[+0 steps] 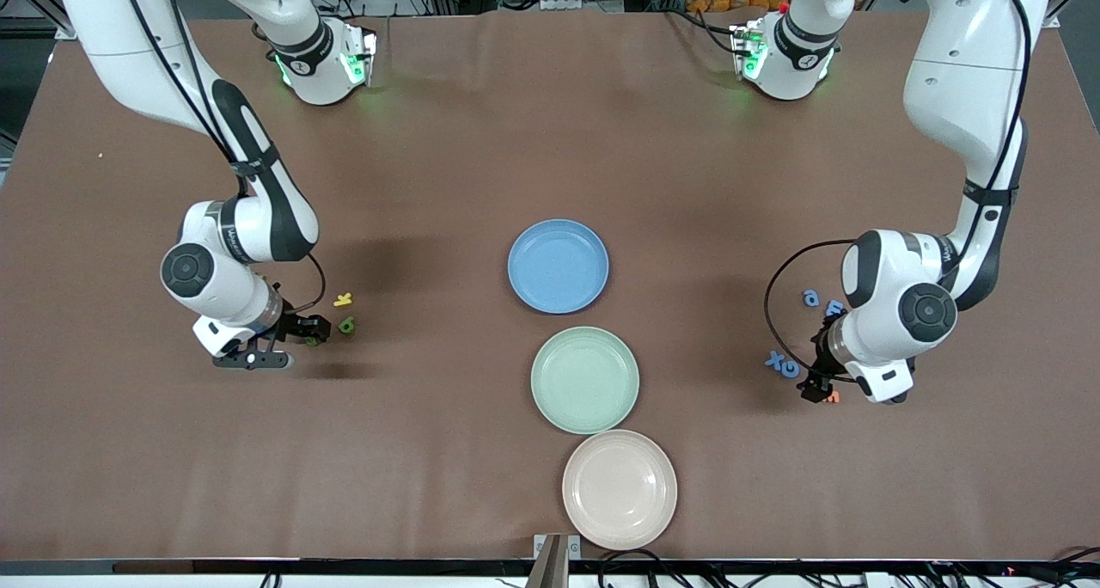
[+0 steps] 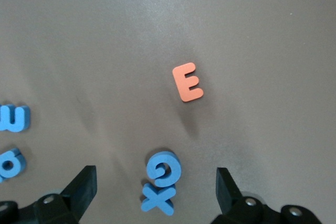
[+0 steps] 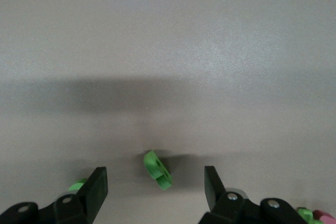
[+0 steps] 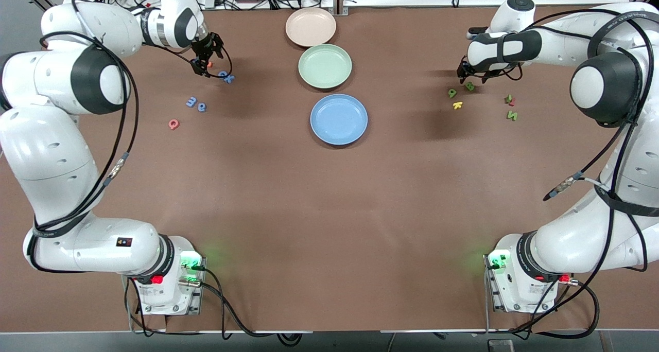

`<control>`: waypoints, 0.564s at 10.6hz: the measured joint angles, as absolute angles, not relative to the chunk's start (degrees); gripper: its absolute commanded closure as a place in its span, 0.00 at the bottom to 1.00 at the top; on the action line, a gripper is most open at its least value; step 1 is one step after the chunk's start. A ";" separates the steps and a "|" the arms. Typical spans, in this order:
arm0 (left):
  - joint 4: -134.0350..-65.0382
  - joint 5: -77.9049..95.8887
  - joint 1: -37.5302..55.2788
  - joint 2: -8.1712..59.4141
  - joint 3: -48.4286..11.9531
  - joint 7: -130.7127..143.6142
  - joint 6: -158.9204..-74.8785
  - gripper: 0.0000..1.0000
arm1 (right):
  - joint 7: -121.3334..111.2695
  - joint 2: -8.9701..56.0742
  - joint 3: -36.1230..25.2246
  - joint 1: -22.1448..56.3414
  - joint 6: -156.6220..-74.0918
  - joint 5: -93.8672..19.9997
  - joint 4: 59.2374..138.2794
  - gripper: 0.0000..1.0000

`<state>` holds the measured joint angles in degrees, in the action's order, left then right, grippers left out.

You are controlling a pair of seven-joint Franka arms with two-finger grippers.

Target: Sort letters by color into matching plates

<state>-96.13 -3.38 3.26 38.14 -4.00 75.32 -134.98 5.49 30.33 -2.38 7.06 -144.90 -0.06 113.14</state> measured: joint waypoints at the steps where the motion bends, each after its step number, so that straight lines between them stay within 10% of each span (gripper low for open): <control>1: -95.50 -3.38 3.36 38.86 -4.01 75.79 -134.98 0.00 | 5.14 30.73 -2.38 7.11 -145.66 0.97 113.19 0.45; 6: -94.86 -3.38 3.56 40.34 -4.07 76.16 -134.97 0.00 | 4.96 31.87 -2.38 7.22 -146.88 5.92 113.23 0.81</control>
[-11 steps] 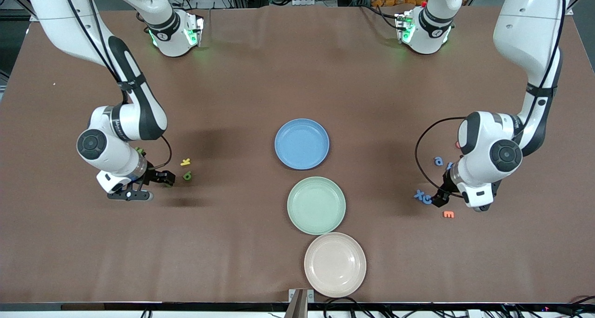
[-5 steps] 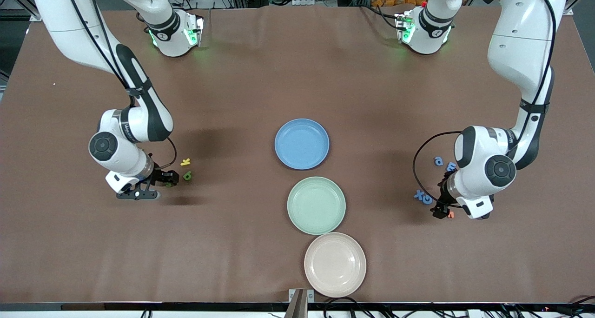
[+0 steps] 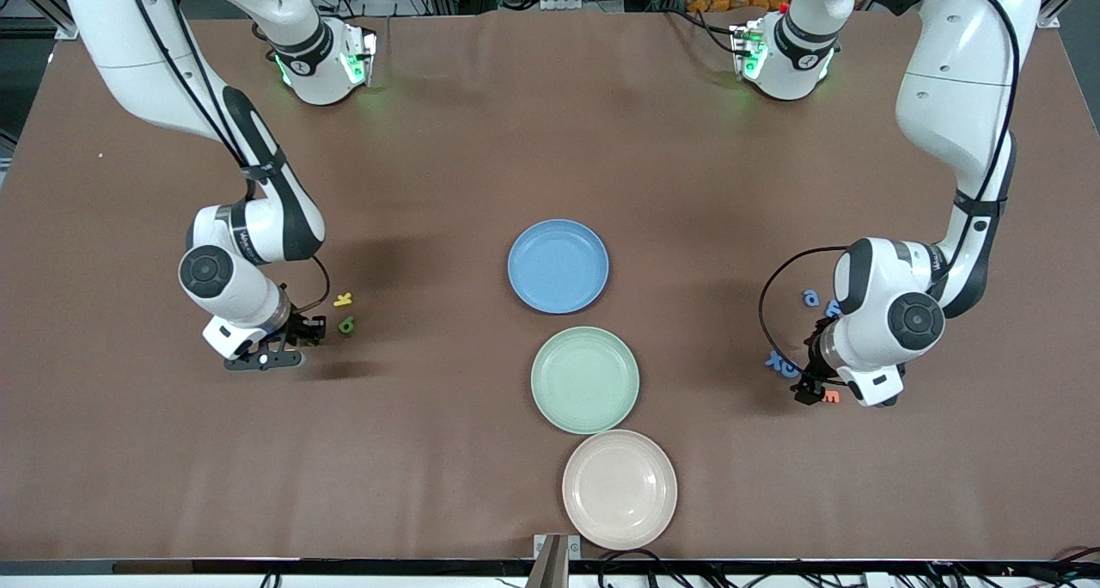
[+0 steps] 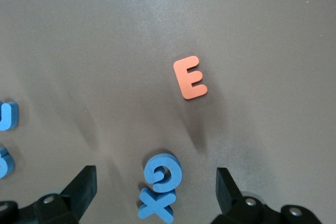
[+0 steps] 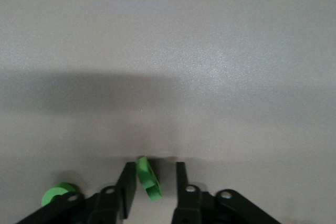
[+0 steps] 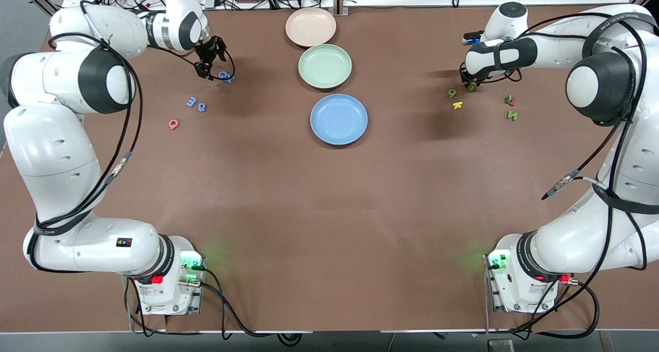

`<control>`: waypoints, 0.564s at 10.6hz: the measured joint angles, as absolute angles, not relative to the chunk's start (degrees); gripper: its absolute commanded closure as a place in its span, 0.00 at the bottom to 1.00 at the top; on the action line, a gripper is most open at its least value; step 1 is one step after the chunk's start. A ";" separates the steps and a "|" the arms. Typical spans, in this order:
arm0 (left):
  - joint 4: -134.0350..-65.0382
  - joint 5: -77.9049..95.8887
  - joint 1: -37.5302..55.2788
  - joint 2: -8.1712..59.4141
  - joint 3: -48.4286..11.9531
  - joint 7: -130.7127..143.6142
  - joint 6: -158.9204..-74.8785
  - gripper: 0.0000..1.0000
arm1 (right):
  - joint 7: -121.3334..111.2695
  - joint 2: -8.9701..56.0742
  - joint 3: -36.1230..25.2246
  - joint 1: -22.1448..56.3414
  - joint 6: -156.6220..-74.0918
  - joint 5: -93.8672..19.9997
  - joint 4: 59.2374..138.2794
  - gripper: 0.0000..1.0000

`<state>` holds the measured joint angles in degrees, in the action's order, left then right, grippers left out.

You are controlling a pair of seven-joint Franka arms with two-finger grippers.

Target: Sort letters by color into matching plates

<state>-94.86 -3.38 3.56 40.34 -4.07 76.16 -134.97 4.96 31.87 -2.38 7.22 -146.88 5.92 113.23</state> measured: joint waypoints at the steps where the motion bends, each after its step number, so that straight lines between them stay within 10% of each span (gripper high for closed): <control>1: -94.85 -3.21 3.61 40.55 -4.11 76.26 -134.96 0.00 | 4.93 31.88 -2.38 7.25 -146.88 5.98 113.23 0.87; 6: -94.39 -3.15 4.27 42.42 -4.18 76.52 -134.96 0.00 | 4.87 31.88 -2.38 7.33 -146.90 6.02 113.19 1.00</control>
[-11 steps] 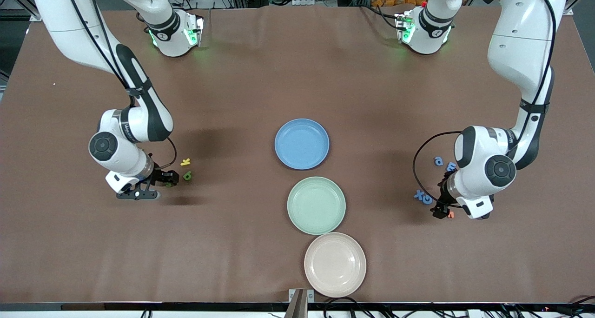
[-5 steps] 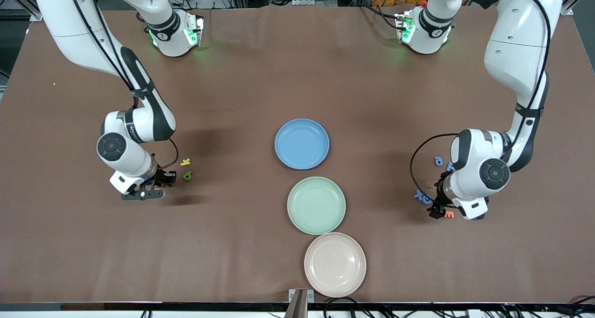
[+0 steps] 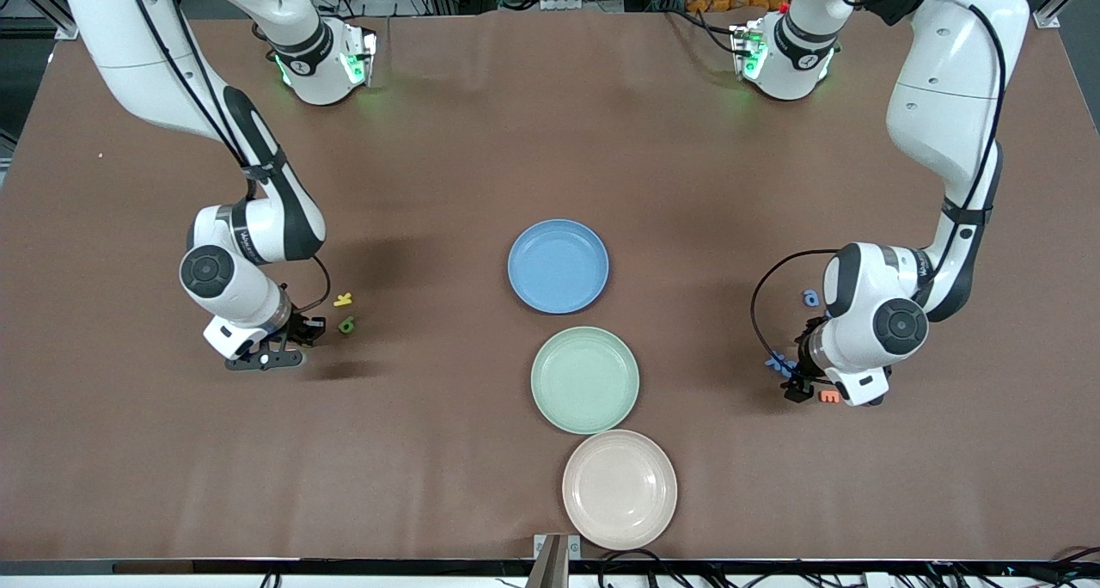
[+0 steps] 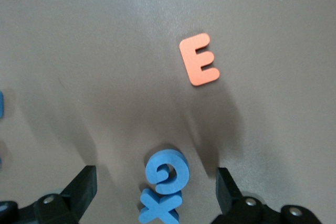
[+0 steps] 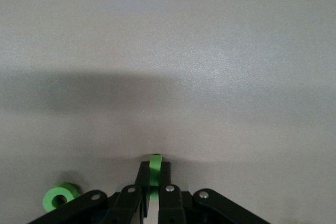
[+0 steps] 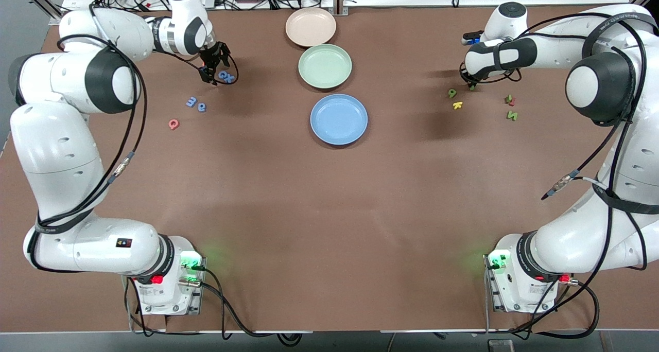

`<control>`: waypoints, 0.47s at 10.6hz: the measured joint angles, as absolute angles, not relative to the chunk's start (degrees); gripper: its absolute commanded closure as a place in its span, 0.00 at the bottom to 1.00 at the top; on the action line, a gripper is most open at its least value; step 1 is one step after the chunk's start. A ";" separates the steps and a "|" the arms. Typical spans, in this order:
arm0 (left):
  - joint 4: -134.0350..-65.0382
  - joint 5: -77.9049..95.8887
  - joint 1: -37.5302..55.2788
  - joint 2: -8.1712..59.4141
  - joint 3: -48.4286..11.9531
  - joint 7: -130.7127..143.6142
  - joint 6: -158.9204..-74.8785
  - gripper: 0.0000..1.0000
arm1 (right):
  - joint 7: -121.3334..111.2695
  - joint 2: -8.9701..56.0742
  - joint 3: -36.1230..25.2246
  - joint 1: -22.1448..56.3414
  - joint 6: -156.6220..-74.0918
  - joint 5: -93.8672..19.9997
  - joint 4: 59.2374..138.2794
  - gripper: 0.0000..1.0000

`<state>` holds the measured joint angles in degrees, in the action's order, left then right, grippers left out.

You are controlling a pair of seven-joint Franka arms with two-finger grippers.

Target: Sort letters by color into matching plates

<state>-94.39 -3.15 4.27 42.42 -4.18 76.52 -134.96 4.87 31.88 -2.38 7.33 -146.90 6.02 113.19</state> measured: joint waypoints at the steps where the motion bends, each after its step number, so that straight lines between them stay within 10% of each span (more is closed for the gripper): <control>1: -94.37 -3.15 4.47 42.60 -4.18 76.53 -134.96 0.00 | 4.87 31.84 -2.37 7.35 -146.90 6.02 113.07 1.00; 5: -94.22 -3.15 4.59 43.18 -4.16 76.53 -134.96 0.00 | 4.95 29.29 -2.30 7.87 -142.36 5.99 111.95 1.00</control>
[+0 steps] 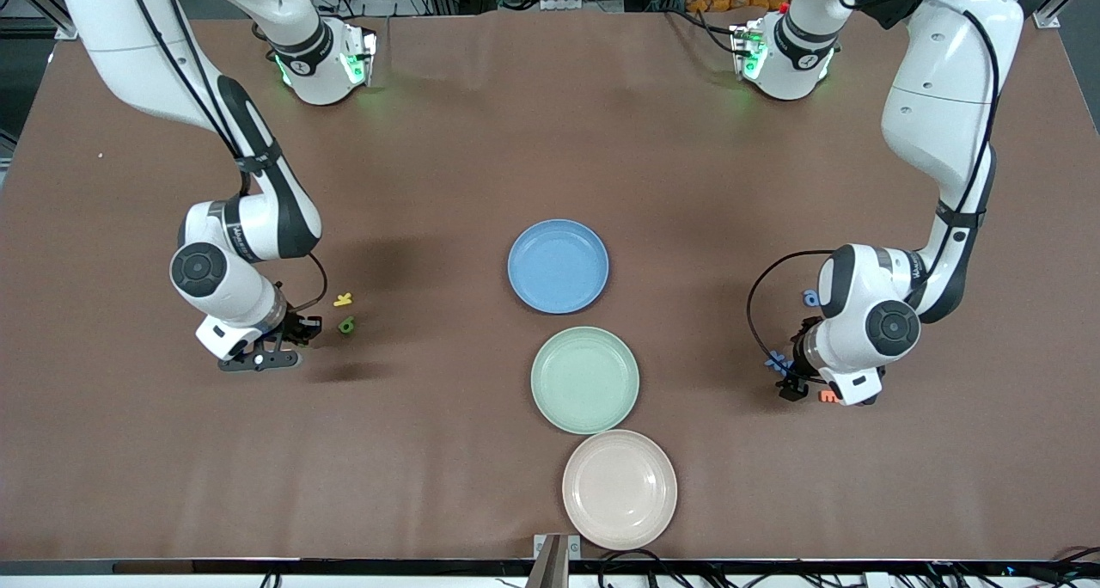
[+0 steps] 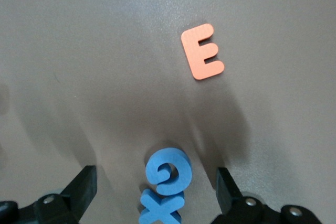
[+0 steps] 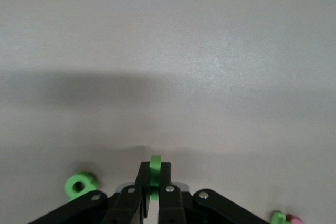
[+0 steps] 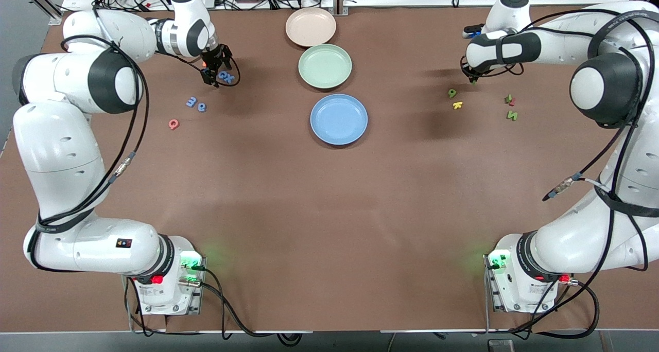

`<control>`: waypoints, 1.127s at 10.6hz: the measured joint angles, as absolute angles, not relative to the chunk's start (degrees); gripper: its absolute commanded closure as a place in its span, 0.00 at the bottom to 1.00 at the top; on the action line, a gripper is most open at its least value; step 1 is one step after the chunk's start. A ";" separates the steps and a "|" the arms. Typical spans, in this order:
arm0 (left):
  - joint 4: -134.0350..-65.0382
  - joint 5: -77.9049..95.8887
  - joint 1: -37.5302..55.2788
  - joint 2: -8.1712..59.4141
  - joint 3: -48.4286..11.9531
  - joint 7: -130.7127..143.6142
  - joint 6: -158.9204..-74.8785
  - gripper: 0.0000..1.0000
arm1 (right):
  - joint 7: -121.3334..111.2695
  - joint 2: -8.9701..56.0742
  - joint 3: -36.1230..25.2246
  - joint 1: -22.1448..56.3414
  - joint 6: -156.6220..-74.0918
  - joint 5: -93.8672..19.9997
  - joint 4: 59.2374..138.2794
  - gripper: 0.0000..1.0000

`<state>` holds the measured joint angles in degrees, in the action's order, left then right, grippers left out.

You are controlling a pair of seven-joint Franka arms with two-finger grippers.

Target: Sort letters by color into matching plates

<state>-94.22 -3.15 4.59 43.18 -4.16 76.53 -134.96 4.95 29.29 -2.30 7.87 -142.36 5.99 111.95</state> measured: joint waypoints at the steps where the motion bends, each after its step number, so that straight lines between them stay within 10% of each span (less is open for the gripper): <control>1: -94.17 -3.15 4.59 43.30 -4.15 76.53 -134.96 0.00 | 5.19 28.09 -2.22 8.40 -140.51 5.92 111.75 1.00; 10: -93.78 -3.15 4.43 43.56 -3.85 76.53 -134.97 0.00 | 20.62 26.27 0.08 18.46 -140.73 -7.39 109.29 1.00; 11: -93.71 -3.15 4.42 43.60 -3.80 76.53 -134.96 0.83 | 20.94 26.28 0.10 19.39 -142.18 -10.36 109.05 1.00; 12: -93.67 -3.16 4.45 43.63 -3.80 76.49 -134.97 1.00 | 21.32 26.30 0.11 20.27 -143.44 -12.53 109.00 1.00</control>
<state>-93.67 -3.16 4.45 43.63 -3.80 76.49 -134.97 21.32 26.30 0.11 20.27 -143.44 -12.53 109.00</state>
